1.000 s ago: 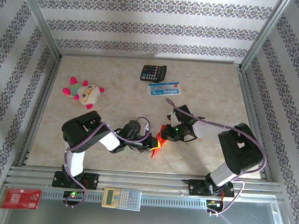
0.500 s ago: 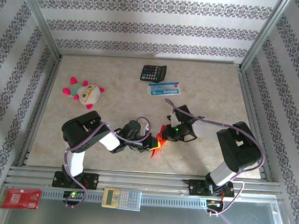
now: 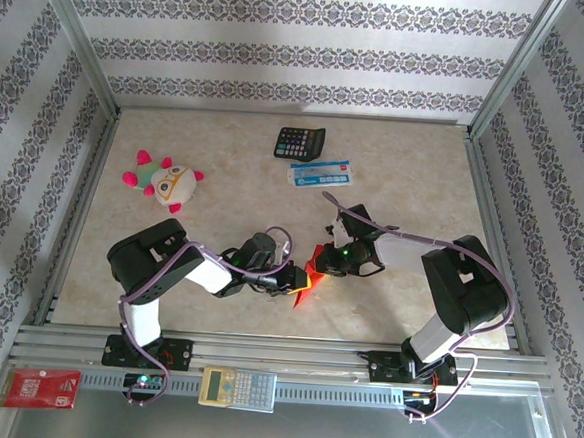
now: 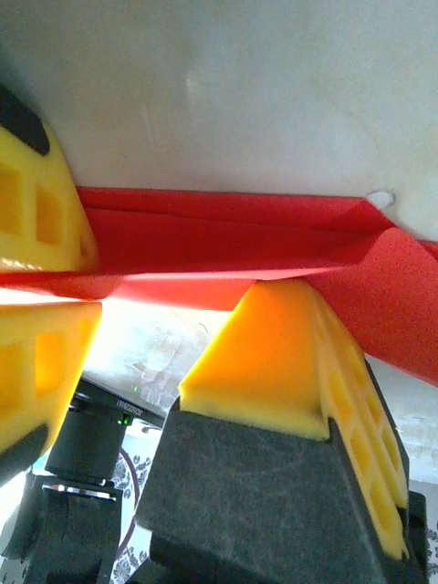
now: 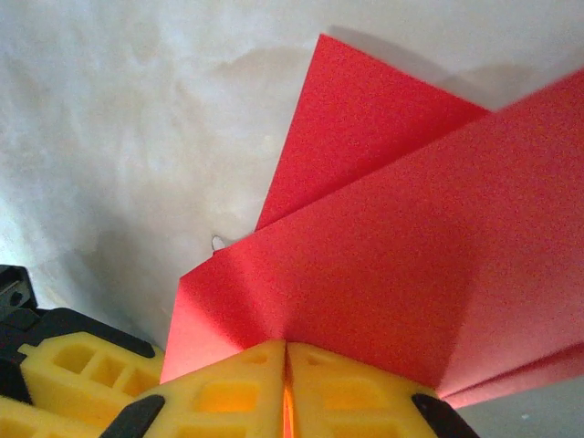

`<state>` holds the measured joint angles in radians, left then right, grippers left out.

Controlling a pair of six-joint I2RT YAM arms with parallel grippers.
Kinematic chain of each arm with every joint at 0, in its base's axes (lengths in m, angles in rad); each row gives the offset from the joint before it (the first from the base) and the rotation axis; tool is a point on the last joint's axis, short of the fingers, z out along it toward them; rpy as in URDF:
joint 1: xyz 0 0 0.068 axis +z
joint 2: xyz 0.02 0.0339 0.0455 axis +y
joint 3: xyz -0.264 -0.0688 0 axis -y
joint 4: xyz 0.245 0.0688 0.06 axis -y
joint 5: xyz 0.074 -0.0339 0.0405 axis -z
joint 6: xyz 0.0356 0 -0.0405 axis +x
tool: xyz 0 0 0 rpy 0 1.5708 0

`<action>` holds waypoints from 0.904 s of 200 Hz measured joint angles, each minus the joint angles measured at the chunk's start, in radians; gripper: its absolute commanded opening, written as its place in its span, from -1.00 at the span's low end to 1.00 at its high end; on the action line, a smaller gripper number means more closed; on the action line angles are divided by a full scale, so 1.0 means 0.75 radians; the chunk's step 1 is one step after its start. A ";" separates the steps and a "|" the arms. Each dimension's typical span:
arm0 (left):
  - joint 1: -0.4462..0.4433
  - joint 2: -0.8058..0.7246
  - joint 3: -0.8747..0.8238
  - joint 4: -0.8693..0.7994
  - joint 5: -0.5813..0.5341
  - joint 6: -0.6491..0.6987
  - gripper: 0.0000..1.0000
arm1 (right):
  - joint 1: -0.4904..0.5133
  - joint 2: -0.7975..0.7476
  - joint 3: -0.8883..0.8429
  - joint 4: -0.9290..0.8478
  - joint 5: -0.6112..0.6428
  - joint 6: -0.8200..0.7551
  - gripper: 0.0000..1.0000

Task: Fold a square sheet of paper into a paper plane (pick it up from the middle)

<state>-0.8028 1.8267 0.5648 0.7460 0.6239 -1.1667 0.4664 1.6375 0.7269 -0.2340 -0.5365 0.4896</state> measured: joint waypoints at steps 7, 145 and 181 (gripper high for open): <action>0.000 -0.014 0.000 -0.023 -0.005 0.010 -0.58 | 0.001 0.000 0.000 0.000 0.000 0.000 -0.78; -0.101 -0.335 0.158 -0.553 -0.108 0.314 -0.70 | 0.000 0.010 0.012 -0.013 -0.005 0.000 -0.78; -0.123 -0.218 0.205 -0.572 -0.066 0.335 -0.68 | 0.000 0.010 0.012 -0.015 -0.005 0.000 -0.77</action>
<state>-0.8948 1.6634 0.7185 0.3172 0.5747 -0.9154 0.4664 1.6447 0.7361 -0.2451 -0.5404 0.4896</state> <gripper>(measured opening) 0.156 0.112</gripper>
